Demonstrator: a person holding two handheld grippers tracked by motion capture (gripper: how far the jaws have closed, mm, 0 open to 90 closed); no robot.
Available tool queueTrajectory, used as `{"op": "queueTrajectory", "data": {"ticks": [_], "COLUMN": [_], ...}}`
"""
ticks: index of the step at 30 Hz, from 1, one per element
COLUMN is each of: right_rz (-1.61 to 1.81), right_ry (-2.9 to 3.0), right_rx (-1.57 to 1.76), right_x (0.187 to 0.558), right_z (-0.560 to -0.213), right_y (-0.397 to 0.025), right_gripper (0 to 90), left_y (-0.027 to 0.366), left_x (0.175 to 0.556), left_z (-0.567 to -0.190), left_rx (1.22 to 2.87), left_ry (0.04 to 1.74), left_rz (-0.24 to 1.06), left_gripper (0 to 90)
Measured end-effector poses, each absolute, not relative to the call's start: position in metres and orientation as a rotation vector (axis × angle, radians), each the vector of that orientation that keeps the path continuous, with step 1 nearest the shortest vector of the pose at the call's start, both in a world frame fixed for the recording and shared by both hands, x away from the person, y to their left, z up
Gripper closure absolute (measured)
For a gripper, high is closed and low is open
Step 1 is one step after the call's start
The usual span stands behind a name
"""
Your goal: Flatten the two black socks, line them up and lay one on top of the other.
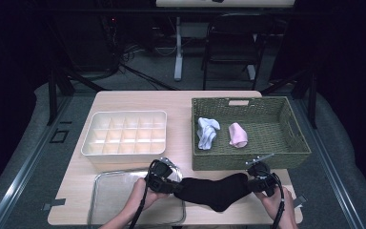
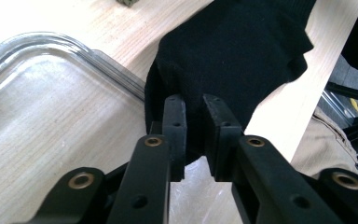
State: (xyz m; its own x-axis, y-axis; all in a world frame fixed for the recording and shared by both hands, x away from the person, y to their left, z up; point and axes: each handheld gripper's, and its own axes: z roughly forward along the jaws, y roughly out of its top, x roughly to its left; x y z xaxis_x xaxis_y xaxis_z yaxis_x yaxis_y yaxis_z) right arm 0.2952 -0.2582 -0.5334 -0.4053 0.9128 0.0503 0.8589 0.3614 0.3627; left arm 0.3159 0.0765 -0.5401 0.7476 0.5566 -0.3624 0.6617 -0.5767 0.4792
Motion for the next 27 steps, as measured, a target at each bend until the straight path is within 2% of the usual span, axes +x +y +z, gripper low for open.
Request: {"op": "queueTrajectory", "data": {"ticks": [4, 8, 11, 13, 17, 19, 20, 21, 22, 27], "right_rz": [0.532, 0.495, 0.495, 0.502, 0.532, 0.537, 0.536, 0.563, 0.529, 0.502], "right_ry": [2.430, 2.441, 2.450, 2.455, 2.483, 2.474, 2.469, 2.438, 2.459, 2.415], "right_rx": [1.637, 1.692, 1.723, 1.726, 1.729, 1.728, 1.726, 1.740, 1.720, 1.719], "right_x": [0.295, 0.298, 0.299, 0.299, 0.299, 0.298, 0.298, 0.296, 0.297, 0.295], "right_z": [-0.536, -0.538, -0.542, -0.542, -0.544, -0.543, -0.542, -0.542, -0.540, -0.535], "right_y": [-0.260, -0.265, -0.265, -0.265, -0.264, -0.264, -0.264, -0.264, -0.265, -0.272], "right_gripper": [73.5, 58.9, 57.5, 61.4, 74.5, 81.0, 82.7, 83.8, 84.2, 85.2], "left_y": [0.075, 0.074, 0.073, 0.072, 0.069, 0.067, 0.065, 0.063, 0.059, 0.048], "left_x": [0.316, 0.316, 0.317, 0.316, 0.315, 0.314, 0.314, 0.313, 0.313, 0.310], "left_z": [-0.540, -0.539, -0.540, -0.540, -0.540, -0.540, -0.540, -0.540, -0.540, -0.544], "left_rx": [2.361, 2.382, 2.389, 2.390, 2.392, 2.394, 2.396, 2.401, 2.412, 2.429], "left_ry": [0.907, 0.923, 0.920, 0.914, 0.892, 0.881, 0.868, 0.860, 0.848, 0.818], "left_rz": [-0.206, -0.162, -0.158, -0.156, -0.148, -0.149, -0.146, -0.144, -0.139, -0.120], "left_gripper": [67.5, 56.2, 55.0, 55.3, 59.3, 68.3, 75.5, 80.8, 82.4, 84.7]}}
